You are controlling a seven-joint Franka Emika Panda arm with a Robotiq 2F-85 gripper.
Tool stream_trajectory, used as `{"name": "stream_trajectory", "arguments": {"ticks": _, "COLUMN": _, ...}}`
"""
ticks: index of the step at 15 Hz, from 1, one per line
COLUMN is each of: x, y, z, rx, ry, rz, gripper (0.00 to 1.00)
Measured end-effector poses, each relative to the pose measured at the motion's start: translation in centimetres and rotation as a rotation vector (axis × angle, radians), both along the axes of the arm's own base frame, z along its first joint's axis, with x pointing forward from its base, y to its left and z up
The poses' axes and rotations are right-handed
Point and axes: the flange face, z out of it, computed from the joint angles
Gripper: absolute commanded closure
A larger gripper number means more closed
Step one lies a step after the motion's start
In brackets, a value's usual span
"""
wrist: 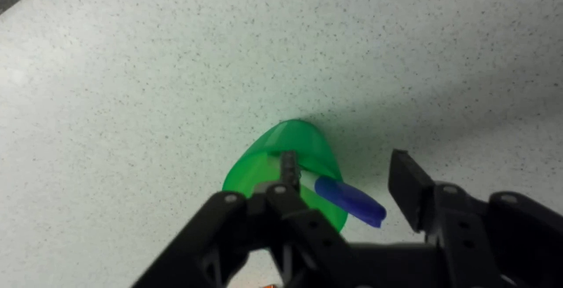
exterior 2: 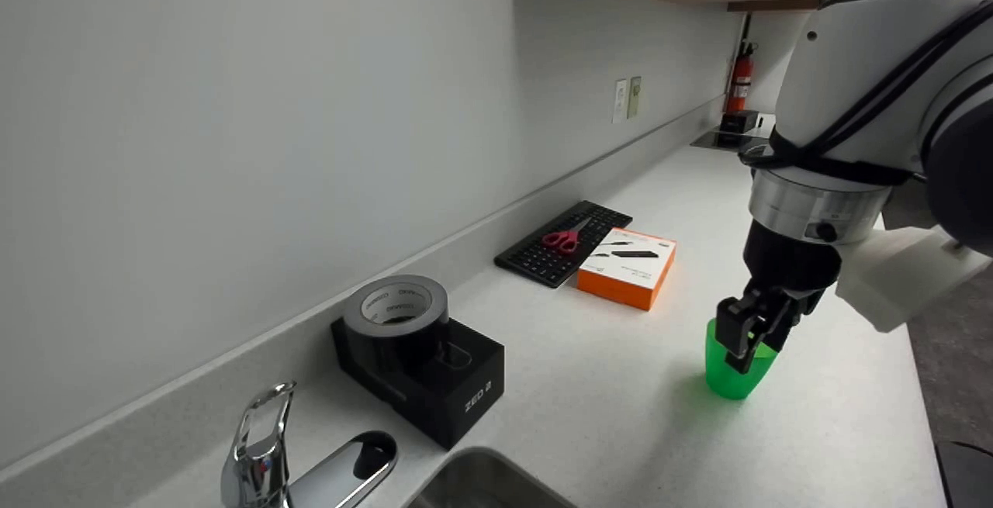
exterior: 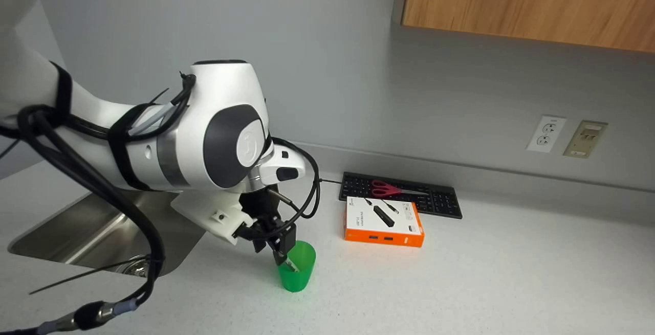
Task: Take the sharpie from the green cup and put it on the counter top
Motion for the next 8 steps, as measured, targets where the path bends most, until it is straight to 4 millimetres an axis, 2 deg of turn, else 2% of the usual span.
{"name": "stream_trajectory", "arguments": {"ticks": 3, "x": 0.47, "y": -0.07, "z": -0.21, "rx": -0.008, "ry": -0.034, "rz": -0.013, "gripper": 0.96}}
{"name": "stream_trajectory", "arguments": {"ticks": 4, "x": 0.61, "y": -0.15, "z": -0.20, "rx": -0.010, "ry": -0.041, "rz": -0.019, "gripper": 0.99}}
{"name": "stream_trajectory", "arguments": {"ticks": 8, "x": 0.90, "y": -0.57, "z": 0.08, "rx": -0.017, "ry": -0.056, "rz": -0.036, "gripper": 0.96}}
